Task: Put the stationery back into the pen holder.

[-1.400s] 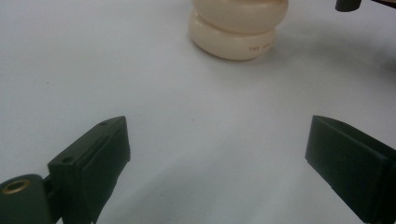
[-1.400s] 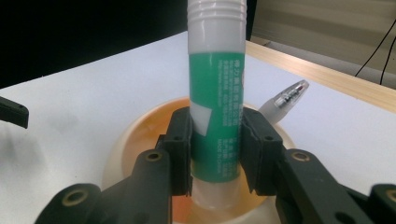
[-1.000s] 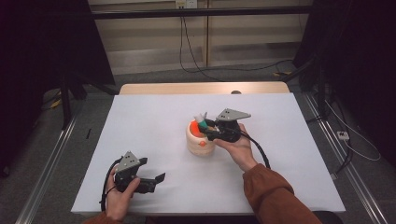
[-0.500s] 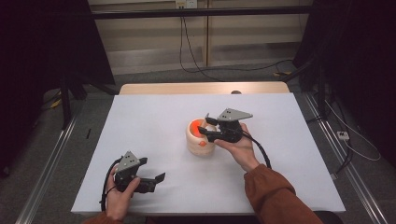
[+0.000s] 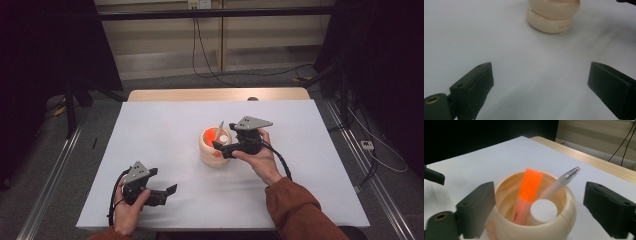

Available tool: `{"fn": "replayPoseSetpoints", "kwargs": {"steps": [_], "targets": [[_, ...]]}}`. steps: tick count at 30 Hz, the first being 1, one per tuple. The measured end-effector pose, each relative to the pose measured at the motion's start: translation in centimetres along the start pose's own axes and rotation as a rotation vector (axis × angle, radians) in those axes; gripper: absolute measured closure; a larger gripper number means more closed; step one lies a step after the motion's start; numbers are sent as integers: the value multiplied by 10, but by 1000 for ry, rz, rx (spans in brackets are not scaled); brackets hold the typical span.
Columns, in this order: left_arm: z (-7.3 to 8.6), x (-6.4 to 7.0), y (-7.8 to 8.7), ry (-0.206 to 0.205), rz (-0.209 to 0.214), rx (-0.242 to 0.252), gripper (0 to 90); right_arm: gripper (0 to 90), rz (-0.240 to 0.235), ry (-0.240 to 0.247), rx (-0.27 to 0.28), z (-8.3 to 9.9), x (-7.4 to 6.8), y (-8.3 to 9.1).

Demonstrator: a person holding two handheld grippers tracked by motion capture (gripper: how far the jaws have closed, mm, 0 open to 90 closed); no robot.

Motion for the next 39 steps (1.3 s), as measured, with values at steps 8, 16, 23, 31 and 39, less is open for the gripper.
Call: {"fn": "replayPoseSetpoints", "kwargs": {"steps": [8,16,23,31,39], "targets": [[1,-1,2,6,-4,7,64,59,20,-17,-8,2,4,2],[1,0,3,-2,-3,13,64,54,33,-22,-11,7,4,10],[0,2,5,-21,6,20,64,54,46,-37,-9,12,5,22],[-2,1,4,-29,10,29,62,67,74,-41,-8,19,3,36],[-3,0,4,-27,2,35,60,67,84,-63,-25,36,2,45]]}}
Point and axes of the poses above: each handheld gripper's, and its own axes: y roughly backward along the jaws, z roughly out of its underside, x roughly to its right, the point moved 3 cm from there along -y, roughly forward along the jaws, and after that the axes turned 2 degrees about -y, right-handed, at the moved point
